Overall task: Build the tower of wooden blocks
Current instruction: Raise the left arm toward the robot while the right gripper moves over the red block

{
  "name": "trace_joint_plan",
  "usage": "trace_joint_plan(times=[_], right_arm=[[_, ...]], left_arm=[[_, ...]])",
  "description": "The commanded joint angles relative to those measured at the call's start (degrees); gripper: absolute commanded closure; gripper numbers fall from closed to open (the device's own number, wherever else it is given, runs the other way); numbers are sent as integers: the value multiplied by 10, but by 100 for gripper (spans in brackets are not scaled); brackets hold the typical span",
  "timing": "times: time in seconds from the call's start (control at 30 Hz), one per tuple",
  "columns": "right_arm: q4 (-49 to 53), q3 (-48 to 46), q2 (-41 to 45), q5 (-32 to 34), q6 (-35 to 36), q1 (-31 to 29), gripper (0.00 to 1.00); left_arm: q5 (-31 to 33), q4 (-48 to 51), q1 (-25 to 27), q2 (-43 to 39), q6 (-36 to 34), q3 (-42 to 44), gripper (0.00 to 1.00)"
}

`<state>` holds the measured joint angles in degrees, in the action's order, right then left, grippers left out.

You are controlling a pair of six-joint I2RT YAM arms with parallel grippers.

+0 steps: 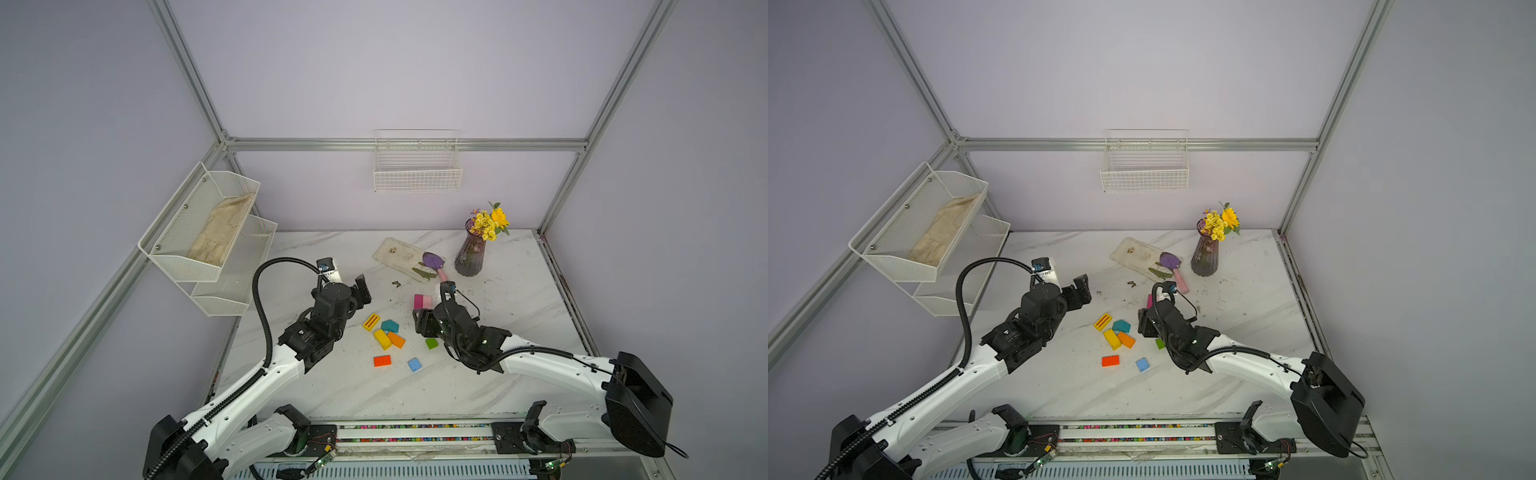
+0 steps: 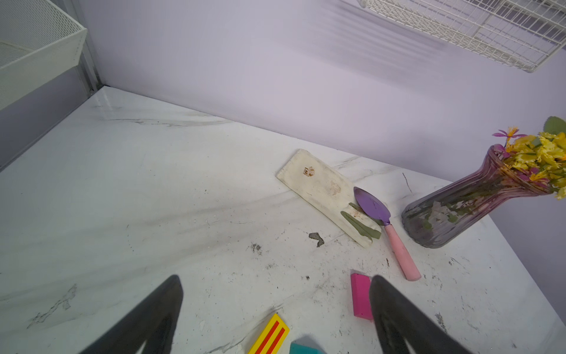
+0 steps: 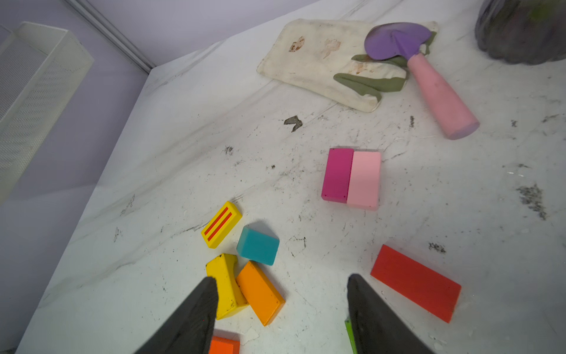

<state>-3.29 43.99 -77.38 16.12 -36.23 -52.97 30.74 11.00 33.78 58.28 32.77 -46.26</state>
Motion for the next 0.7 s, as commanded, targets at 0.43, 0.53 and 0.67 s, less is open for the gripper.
trace_joint_plan(times=[0.43, 0.53, 0.67], right_arm=[[-16, 28, -154, 25, 49, -68, 37], [28, 45, -158, 64, 11, -68, 42], [71, 24, -104, 148, -45, -68, 40]], left_arm=[[125, 305, -4, -227, 70, 119, 0], [64, 222, -3, -315, 12, 188, 0], [92, 262, -3, -408, 46, 204, 0]])
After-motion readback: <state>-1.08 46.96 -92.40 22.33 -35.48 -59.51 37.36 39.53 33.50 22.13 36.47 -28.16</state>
